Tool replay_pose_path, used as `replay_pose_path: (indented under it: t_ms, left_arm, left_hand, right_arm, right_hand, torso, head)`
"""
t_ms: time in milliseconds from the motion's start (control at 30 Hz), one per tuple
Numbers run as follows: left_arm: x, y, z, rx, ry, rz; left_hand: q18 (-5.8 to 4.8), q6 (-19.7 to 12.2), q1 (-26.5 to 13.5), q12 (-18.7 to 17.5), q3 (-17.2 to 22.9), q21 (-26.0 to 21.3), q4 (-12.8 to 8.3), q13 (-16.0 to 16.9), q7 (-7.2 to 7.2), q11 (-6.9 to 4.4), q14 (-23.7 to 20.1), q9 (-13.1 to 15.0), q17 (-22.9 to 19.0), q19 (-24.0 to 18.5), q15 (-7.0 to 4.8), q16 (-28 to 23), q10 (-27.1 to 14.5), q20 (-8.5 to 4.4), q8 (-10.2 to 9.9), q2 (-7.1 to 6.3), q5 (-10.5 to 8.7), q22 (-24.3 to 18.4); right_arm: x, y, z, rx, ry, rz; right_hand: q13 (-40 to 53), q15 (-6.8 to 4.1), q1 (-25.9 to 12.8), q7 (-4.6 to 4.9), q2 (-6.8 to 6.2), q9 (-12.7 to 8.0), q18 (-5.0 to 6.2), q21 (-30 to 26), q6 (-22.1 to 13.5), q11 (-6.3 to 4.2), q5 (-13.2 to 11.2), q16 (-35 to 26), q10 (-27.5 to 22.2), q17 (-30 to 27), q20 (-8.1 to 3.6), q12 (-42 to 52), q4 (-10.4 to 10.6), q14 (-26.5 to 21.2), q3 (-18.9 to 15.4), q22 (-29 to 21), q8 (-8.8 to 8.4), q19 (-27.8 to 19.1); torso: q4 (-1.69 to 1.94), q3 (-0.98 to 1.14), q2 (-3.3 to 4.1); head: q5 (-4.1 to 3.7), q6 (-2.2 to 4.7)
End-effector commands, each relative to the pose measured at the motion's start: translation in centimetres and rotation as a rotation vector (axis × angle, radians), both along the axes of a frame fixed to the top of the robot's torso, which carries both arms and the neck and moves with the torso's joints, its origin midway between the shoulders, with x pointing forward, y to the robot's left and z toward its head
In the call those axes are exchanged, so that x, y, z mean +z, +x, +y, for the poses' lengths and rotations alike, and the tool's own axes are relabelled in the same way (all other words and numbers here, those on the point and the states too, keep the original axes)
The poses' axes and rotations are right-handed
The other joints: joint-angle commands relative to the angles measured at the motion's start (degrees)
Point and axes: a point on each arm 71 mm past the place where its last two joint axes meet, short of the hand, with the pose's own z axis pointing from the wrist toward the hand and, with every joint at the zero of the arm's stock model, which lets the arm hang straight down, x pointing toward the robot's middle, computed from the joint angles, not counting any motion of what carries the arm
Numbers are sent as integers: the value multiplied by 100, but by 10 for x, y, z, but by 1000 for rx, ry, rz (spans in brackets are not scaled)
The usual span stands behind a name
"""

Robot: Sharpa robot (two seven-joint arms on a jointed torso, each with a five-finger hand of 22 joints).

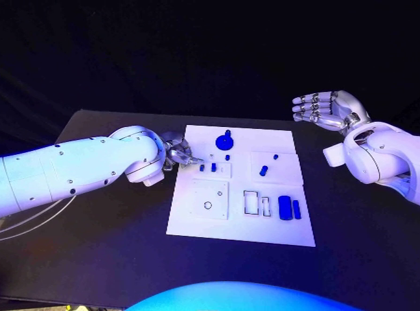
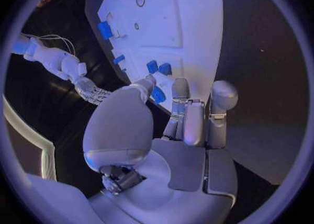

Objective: Assemble the parts on the task board

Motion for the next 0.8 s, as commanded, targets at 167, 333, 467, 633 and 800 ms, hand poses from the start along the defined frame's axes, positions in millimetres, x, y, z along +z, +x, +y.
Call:
replay_pose_path:
  t_ms: [167,333,467,633,800]
  left_arm:
    - [-6,-4,-7,-12,-5,29]
    - [-8,-4,-10,-18,-11,42]
    - [-9,-3,-12,-22,-15,48]
    - [-9,-2,-15,-23,-23,47]
    - [-9,0,-16,-19,-27,44]
  left_hand:
    - [88,32,-194,-9,-445,-37,45,-90,-13,-1,29,-98,-4,69,-19,-21,-10,-2,184,-6,85,-21]
    - [84,52,-199,3,-471,-28,40,-102,-26,-11,34,-101,1,84,-27,-17,5,-7,220,23,89,-11]
    - [81,60,-175,11,-471,-20,34,-111,-35,-20,39,-105,8,95,-34,-13,15,-12,240,48,93,-4]
    - [83,59,-154,14,-468,-27,30,-117,-39,-24,41,-109,11,94,-38,-11,17,-15,249,60,96,-11]
    - [82,53,-110,18,-446,-29,30,-132,-44,-30,43,-120,10,101,-44,-11,18,-22,266,102,101,-13]
  right_arm:
    - [-1,-1,1,4,0,2]
    - [-2,-1,1,5,1,3]
    - [-2,-1,1,5,1,4]
    - [-2,-1,1,6,1,5]
    - [-3,-1,2,8,1,6]
  right_hand:
    - [-38,3,6,231,85,-33,34,-56,65,26,129,-83,-123,-40,17,-59,-9,-37,14,-24,-111,-19]
    - [-38,3,6,231,85,-33,34,-56,65,26,129,-83,-123,-40,17,-59,-9,-37,14,-24,-111,-19]
    - [-38,3,6,231,85,-33,34,-56,65,26,129,-83,-123,-40,17,-59,-9,-37,14,-24,-111,-19]
    - [-38,3,6,231,85,-33,34,-56,65,26,129,-83,-123,-40,17,-59,-9,-37,14,-24,-111,-19]
    - [-38,3,6,231,85,-33,34,-56,65,26,129,-83,-123,-40,17,-59,-9,-37,14,-24,-111,-19]
  torso:
    - [-8,-3,9]
    - [-6,1,7]
    - [-11,-2,11]
    - [-7,0,8]
    - [-9,-1,9]
  head:
    - [5,3]
    - [6,-2]
    - [1,-5]
    - [1,-9]
    - [1,-5]
